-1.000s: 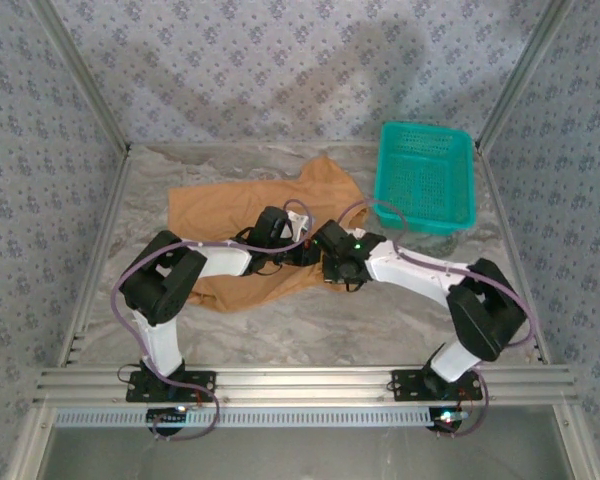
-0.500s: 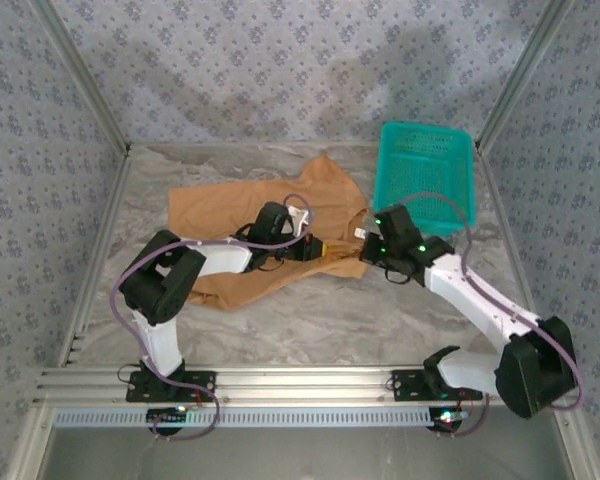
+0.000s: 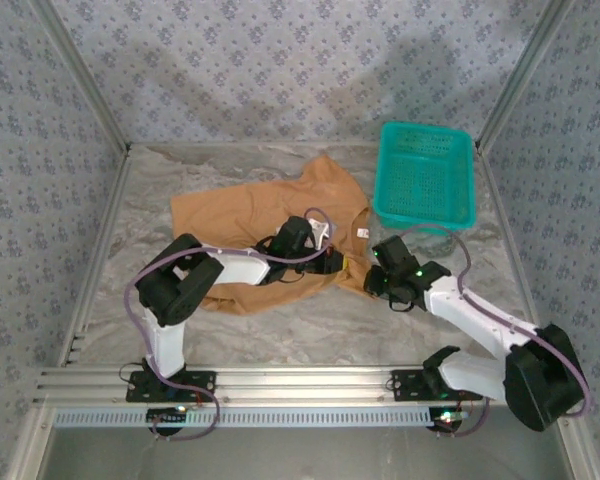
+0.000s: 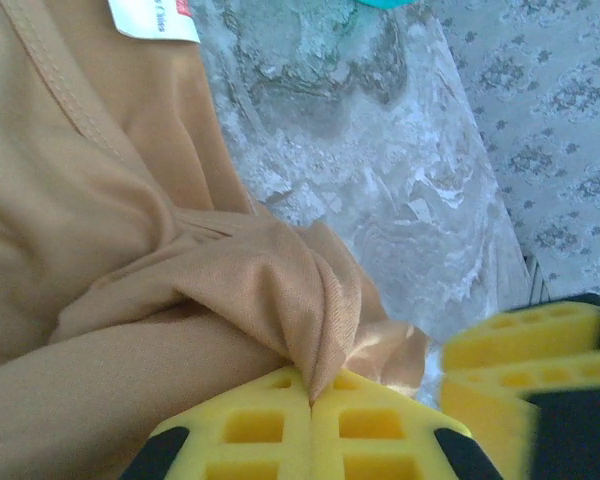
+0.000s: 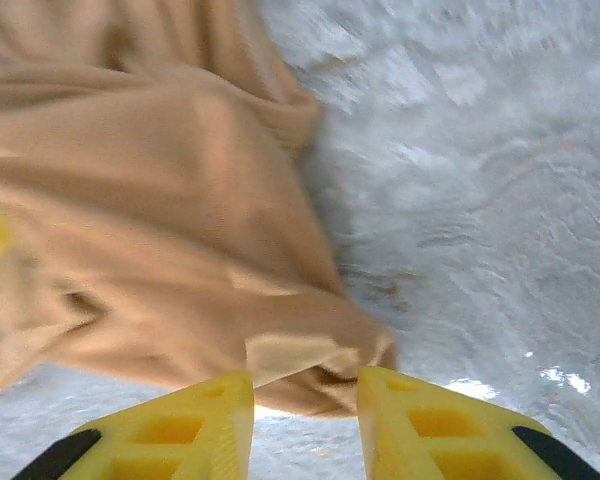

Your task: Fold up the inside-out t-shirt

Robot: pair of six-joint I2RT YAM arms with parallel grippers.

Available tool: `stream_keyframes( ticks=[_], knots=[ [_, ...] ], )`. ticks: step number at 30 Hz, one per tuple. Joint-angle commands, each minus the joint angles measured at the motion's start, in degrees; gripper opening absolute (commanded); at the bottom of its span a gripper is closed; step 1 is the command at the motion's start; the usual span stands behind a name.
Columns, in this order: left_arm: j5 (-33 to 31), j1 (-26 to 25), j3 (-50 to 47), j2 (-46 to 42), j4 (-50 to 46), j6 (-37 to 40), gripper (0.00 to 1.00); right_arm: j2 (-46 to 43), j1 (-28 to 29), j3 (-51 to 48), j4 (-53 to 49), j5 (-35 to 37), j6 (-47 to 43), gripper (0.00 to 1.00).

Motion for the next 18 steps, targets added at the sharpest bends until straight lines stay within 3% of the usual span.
stream_keyframes(
  ticks=[1,5,14,16,18],
  knots=[
    [-0.75,0.12,2.02,0.24,0.25,-0.01,0.0,-1.31,3.61,3.13,-3.26,4.61,2.65,0.32],
    [-0.66,0.19,2.31,0.23,-0.59,0.56,0.0,4.57,6.49,6.59,-2.8,5.96,2.18,0.29],
    [-0.74,0.22,1.98,-0.45,-1.75,1.43,0.0,19.65,7.15,13.43,-3.98,14.2,-2.65,0.37],
    [-0.69,0.34,1.77,-0.75,-1.92,1.62,0.0,21.52,6.53,13.96,-3.18,14.26,-3.26,0.33],
    [-0.58,0.63,1.6,-1.05,-2.06,1.61,0.0,22.55,6.0,14.76,-3.38,13.58,-3.48,0.12]
  ],
)
